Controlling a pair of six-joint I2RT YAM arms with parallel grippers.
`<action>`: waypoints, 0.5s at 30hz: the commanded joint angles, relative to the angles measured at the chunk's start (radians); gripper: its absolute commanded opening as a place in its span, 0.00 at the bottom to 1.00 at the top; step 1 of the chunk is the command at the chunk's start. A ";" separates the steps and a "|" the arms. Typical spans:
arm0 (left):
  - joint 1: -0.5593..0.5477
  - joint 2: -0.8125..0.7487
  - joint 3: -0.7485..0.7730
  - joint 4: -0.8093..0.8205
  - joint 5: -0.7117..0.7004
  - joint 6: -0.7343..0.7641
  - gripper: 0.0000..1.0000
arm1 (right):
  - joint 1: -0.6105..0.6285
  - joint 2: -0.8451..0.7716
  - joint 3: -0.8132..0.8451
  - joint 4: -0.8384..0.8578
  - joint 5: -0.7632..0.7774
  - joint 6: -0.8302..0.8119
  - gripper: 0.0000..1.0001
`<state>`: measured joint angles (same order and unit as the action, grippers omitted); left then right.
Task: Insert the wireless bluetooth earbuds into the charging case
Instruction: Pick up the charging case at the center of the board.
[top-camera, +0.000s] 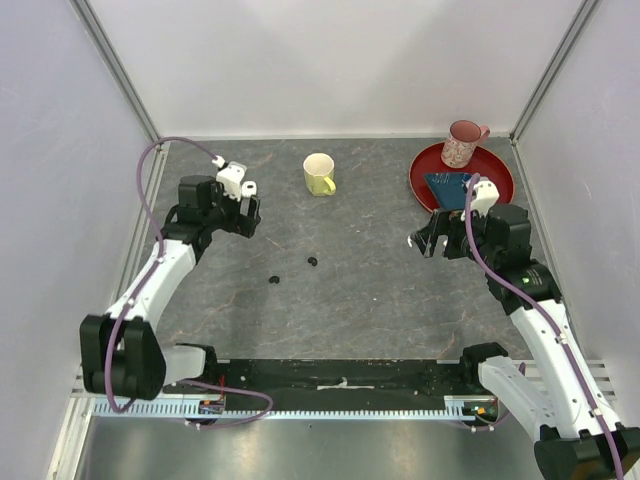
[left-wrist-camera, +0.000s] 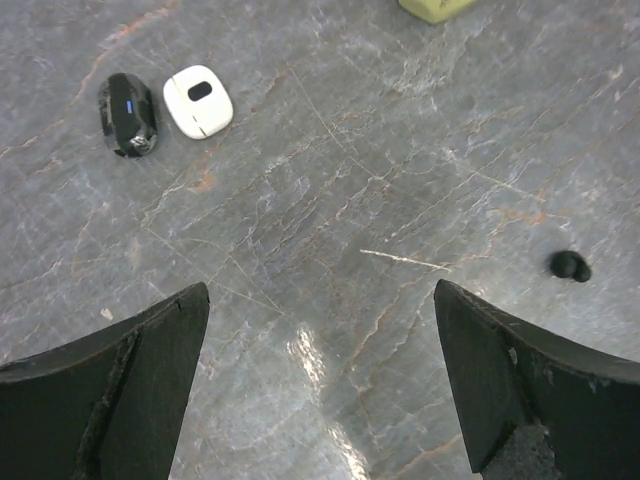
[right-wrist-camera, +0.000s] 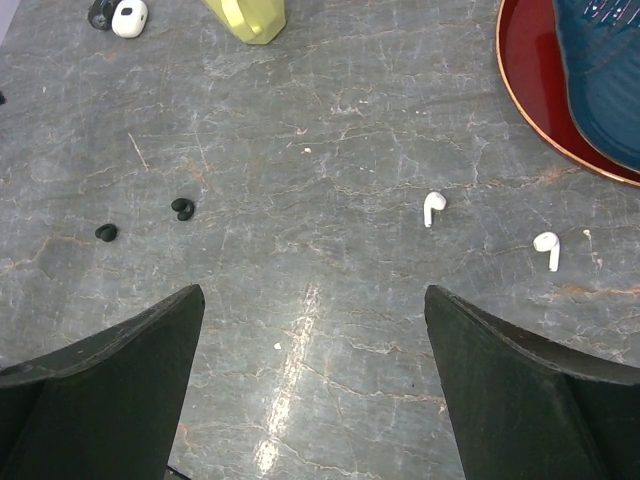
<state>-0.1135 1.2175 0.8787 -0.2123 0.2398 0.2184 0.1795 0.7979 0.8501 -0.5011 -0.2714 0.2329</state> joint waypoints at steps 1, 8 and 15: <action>0.012 0.103 0.081 0.082 0.033 0.127 1.00 | -0.002 -0.019 0.020 -0.002 0.017 -0.015 0.98; 0.037 0.358 0.331 -0.047 -0.049 -0.019 1.00 | -0.002 0.000 0.017 -0.007 0.038 -0.007 0.98; 0.038 0.562 0.505 -0.145 -0.048 -0.198 0.95 | 0.000 0.040 0.024 -0.017 0.074 0.003 0.98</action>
<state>-0.0761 1.6970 1.2942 -0.2829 0.2031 0.1646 0.1795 0.8192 0.8501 -0.5140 -0.2283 0.2321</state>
